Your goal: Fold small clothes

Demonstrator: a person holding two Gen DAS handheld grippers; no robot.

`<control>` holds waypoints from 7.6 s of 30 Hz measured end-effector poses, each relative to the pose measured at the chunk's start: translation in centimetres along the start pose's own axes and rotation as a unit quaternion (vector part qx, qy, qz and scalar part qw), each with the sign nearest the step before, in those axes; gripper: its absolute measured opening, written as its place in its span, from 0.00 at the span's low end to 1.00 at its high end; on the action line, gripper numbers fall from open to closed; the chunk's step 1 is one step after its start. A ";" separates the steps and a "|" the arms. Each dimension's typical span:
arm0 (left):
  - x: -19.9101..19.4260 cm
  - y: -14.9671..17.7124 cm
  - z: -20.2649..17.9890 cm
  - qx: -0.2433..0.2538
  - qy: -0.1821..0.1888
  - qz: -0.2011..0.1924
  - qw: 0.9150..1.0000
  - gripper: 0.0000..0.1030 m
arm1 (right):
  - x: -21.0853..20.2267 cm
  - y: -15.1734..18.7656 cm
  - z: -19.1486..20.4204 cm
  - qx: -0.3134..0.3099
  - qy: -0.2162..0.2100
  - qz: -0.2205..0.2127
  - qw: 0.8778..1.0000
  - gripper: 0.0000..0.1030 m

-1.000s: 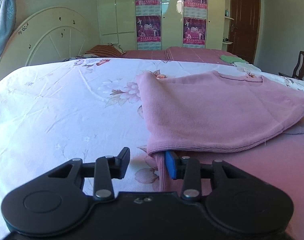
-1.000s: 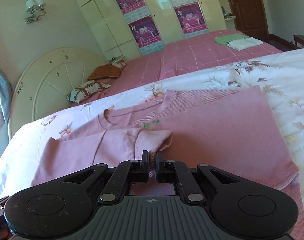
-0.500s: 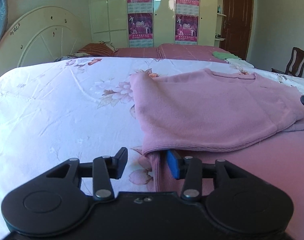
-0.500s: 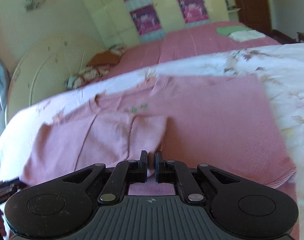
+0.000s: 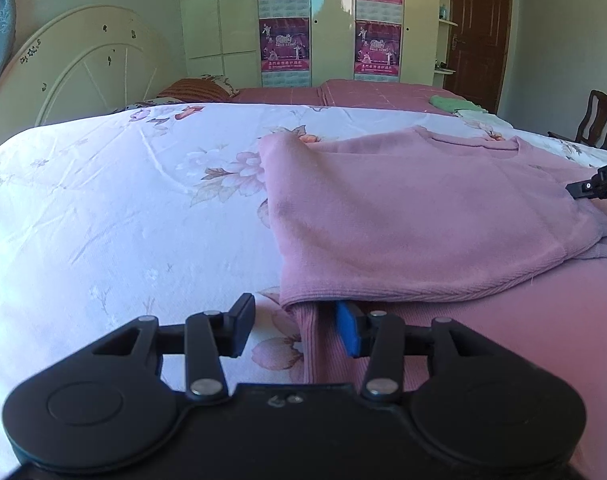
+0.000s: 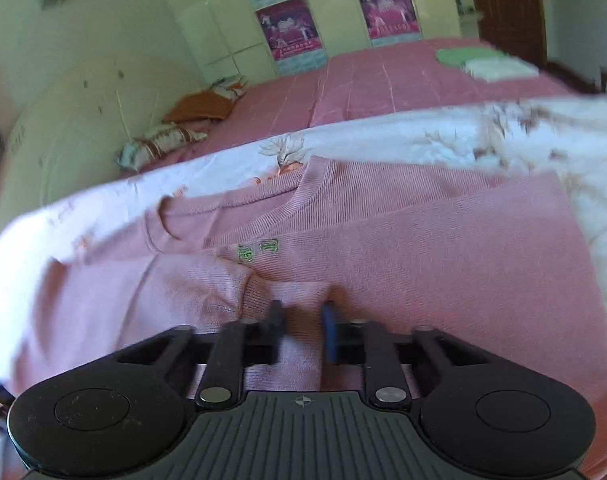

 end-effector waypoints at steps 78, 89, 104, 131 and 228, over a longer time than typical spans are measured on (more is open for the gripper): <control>9.9 -8.2 -1.6 -0.031 0.036 -0.024 0.999 0.76 | -4.6 -1.8 -9.7 -0.005 0.127 -0.059 0.990 0.34; 1.5 -4.2 -4.8 0.011 0.046 -0.062 0.997 0.78 | -11.8 1.3 -8.3 -0.056 0.111 -0.126 0.984 0.34; -2.6 -0.7 -4.6 0.011 -0.030 -0.013 0.999 0.79 | -11.7 5.6 -10.4 -0.059 0.097 -0.047 0.992 0.36; -20.4 16.5 -0.2 -0.290 0.222 0.080 0.927 0.64 | -33.2 24.8 -10.6 0.263 -0.083 0.040 0.960 0.36; -19.5 10.5 1.6 -0.357 0.223 -0.027 0.907 0.05 | -33.9 16.2 -6.9 0.212 -0.130 -0.062 0.967 0.12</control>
Point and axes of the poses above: each gripper's, at about its wrist camera, not at the fingertips, and x roughly the way its jaws point, z to its left, y to its underside, the point moved 7 cm from there along x, roughly the way its jaws point, and after that the axes turned 3 degrees about -z, right-handed, at the moved point
